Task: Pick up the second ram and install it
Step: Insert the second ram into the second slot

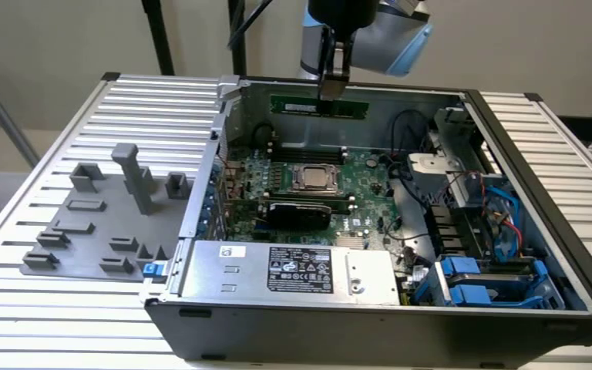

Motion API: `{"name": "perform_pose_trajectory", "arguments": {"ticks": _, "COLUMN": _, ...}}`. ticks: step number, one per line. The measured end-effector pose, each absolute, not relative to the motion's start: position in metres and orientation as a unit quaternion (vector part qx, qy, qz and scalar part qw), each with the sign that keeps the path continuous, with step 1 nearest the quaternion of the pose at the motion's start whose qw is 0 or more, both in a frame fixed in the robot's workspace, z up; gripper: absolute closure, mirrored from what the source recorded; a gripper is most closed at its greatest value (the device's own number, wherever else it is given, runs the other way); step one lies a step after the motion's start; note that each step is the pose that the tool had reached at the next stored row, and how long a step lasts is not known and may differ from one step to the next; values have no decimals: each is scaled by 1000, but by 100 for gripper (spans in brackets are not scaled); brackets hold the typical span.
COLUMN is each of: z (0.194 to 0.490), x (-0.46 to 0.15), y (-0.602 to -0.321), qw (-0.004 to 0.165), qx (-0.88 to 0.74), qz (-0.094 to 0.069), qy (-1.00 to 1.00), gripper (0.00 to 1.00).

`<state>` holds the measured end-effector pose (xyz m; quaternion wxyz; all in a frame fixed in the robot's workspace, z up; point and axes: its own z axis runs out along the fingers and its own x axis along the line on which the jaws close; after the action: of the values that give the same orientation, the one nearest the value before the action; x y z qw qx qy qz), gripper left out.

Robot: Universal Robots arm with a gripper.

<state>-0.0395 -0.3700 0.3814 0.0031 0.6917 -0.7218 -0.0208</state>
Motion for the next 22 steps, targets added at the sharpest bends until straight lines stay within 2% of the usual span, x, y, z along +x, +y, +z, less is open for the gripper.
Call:
{"name": "perform_pose_trajectory", "arguments": {"ticks": 7, "z": 381, "x": -39, "y": -370, "qw": 3, "qx": 692, "qz": -21, "qy": -722, "gripper": 86}}
{"name": "perform_pose_trajectory", "arguments": {"ticks": 22, "z": 354, "x": -40, "y": -370, "qw": 4, "qx": 704, "qz": -20, "qy": -710, "gripper": 86}}
